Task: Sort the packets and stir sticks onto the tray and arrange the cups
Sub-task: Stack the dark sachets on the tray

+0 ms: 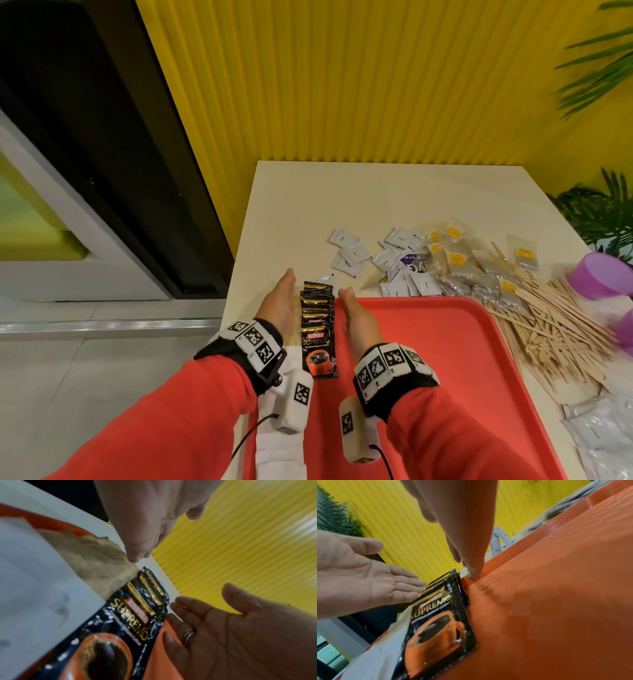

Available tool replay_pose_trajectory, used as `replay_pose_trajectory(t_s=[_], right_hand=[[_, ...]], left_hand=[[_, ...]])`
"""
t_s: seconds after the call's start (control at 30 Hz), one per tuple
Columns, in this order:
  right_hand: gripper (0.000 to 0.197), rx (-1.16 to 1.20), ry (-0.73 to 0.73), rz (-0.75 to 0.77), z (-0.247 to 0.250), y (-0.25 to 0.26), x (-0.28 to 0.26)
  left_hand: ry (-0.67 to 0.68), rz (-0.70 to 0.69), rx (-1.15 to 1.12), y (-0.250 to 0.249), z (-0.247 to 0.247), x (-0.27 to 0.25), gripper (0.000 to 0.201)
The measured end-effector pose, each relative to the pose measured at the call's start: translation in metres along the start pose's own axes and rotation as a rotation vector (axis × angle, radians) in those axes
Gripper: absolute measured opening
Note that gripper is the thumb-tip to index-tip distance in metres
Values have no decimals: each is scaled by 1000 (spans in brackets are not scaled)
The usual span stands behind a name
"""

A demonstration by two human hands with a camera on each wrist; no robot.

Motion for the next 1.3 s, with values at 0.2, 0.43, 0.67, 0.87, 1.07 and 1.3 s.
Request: replay_pose_trajectory(t_s=[0.2,0.43,0.67,0.87,1.07,1.3], right_hand=[[67,-5,23,28,-6,5,8],[62,73,107,69,-9,12,4],[63,108,95,81,-5,9,9],[63,23,53,68,-4,-6,15],[72,-17,-26,60,10,-8,11],[65,-69,148,8,13,-19,-2]], left_hand=[[-33,-101,-133,1,-1,5,59],[-3,-83,-26,6,-1,10,65],[13,-77,-24,3,-2,9,61],[-1,-22,63,6,-2,10,66],[-46,-91,193,-1,-5,10,65],[-172,-281,733,-4,-23,10,41]])
Point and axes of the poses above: each hand's wrist, its own x-axis towards the middle knuckle, its own z-axis out of the back of the hand, y = z × x, the point moved 1 cm from there along x, towards the middle knuckle, and after that the axes turned 8 degrees about y, right-handed, at the moved point
